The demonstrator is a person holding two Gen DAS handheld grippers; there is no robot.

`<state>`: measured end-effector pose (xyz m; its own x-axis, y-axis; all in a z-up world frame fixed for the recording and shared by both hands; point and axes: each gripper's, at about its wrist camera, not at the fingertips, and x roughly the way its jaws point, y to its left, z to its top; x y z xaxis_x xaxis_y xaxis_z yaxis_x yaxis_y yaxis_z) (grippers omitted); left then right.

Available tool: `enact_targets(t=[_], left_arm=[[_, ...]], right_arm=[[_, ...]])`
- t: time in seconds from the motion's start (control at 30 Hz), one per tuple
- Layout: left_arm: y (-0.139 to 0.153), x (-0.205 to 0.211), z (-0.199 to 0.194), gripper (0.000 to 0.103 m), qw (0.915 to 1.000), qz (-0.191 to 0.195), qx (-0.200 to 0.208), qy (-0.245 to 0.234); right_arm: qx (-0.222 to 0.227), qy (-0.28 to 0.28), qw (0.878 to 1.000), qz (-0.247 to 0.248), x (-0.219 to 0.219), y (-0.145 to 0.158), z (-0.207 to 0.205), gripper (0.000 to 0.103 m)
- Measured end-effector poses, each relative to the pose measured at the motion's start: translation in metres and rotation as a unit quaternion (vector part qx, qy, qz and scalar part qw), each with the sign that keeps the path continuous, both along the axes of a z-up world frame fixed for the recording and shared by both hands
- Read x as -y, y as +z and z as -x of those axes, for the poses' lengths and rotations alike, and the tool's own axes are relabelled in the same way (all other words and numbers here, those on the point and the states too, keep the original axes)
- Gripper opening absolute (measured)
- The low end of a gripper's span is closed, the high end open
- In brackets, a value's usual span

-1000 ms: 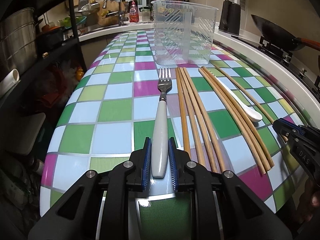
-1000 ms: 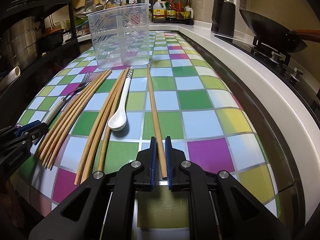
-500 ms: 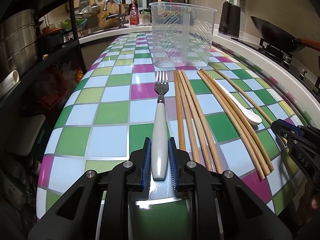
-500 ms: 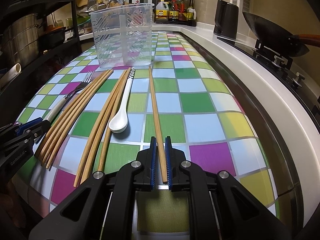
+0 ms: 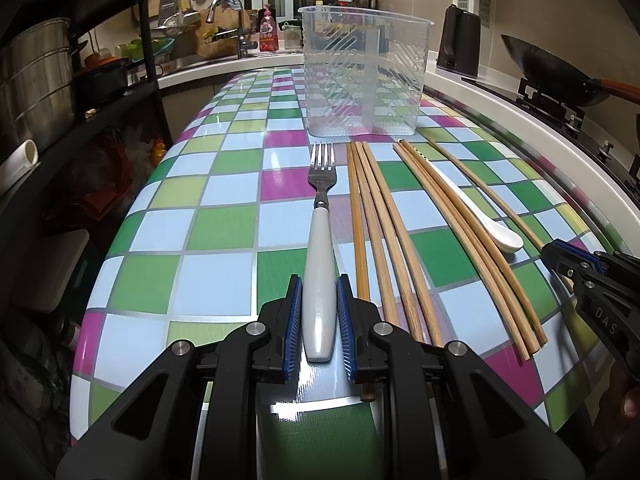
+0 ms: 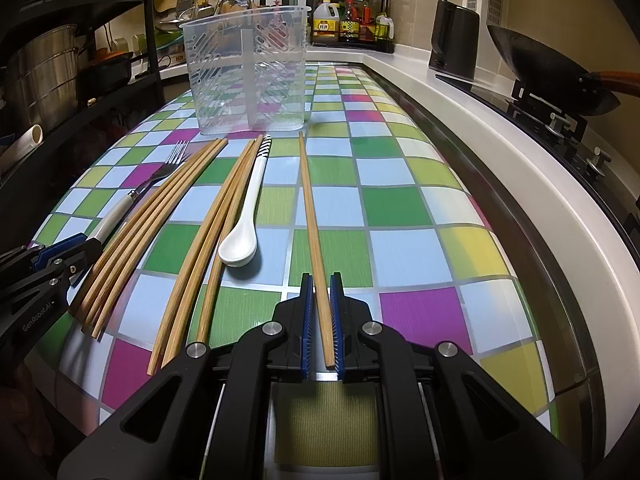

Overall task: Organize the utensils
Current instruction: 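Lift the fork and chopstick and carry both toward the clear plastic container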

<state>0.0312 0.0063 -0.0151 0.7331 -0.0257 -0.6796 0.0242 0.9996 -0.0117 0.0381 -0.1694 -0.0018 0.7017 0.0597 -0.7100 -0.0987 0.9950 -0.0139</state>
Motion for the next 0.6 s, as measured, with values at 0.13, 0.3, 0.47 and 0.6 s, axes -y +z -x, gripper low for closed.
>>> enact_targets(t=[0.13,0.3,0.47,0.6], left_arm=[[0.0,0.0,0.0,0.018,1.0,-0.001,0.002,-0.001],[0.0,0.001,0.0,0.018,1.0,-0.004,0.005,-0.002],[0.003,-0.001,0.0,0.018,1.0,0.002,0.006,-0.005],[0.011,0.0,0.005,0.018,0.9995,-0.005,0.03,-0.011]], right_arm=[[0.001,0.002,1.0,0.0,0.0,0.0,0.0,0.008],[0.006,0.006,1.0,-0.001,-0.001,0.0,0.002,0.007],[0.026,0.005,1.0,0.001,0.0,0.007,0.005,0.007],[0.034,0.004,0.999,-0.005,0.002,0.013,0.005,0.007]])
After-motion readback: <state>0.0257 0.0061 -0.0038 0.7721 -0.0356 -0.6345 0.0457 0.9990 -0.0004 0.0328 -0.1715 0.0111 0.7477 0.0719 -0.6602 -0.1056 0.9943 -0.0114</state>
